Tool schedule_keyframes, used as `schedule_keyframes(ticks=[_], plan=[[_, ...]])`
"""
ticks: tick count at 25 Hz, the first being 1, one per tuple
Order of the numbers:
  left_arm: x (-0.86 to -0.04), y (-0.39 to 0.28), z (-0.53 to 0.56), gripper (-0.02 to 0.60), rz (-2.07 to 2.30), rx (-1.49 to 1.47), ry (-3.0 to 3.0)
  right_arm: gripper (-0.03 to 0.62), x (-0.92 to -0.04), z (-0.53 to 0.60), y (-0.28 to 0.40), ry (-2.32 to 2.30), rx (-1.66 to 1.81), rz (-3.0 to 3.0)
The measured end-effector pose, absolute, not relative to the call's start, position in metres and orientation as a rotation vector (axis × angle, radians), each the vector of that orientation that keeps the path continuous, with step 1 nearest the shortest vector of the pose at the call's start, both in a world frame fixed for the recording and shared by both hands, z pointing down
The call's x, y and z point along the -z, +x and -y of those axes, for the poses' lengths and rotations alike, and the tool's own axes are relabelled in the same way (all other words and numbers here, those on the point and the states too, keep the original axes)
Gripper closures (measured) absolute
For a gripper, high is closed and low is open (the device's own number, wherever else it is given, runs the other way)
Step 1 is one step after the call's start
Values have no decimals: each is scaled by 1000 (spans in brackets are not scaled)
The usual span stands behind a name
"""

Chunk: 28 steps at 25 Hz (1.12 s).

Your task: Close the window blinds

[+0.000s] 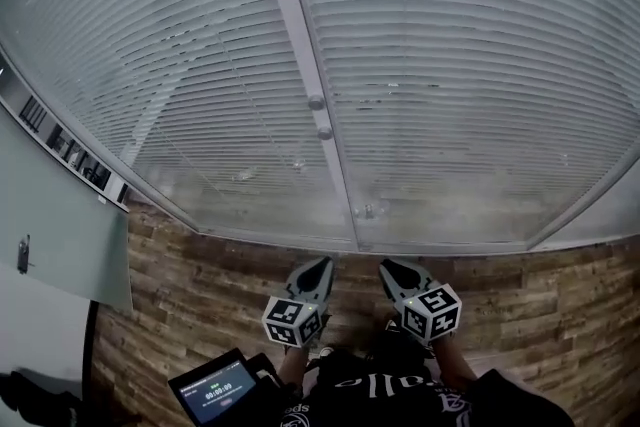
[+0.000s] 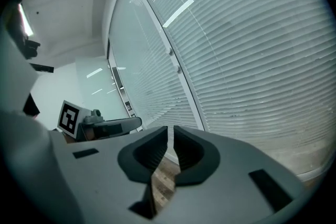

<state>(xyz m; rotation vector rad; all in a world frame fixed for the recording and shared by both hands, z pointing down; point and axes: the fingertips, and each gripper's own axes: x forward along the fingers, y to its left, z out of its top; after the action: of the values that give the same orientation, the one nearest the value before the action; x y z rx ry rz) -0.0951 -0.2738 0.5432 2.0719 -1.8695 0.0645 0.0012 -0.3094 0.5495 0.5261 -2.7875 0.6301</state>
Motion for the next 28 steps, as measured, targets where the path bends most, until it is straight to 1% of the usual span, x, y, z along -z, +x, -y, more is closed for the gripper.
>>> schedule_keyframes(ticks=[5, 9, 13, 19, 24, 28], plan=[[-545, -97, 213, 577, 1752, -134, 2214, 562, -554, 258, -21, 624, -529, 2763], [-551, -121, 140, 577, 1698, -235, 2286, 562, -552, 189, -50, 755, -600, 2794], [-561, -146, 73, 577, 1606, -269, 2335, 562, -558, 123, -66, 901, -667, 2793], [-580, -160, 17, 577, 1513, -199, 2348, 562, -568, 44, -61, 984, -644, 2718], [-575, -144, -5, 577, 1483, -152, 2378, 562, -563, 12, -43, 1028, -665, 2685], [-567, -129, -24, 577, 1480, -101, 2388, 562, -553, -16, -32, 1010, -593, 2692]])
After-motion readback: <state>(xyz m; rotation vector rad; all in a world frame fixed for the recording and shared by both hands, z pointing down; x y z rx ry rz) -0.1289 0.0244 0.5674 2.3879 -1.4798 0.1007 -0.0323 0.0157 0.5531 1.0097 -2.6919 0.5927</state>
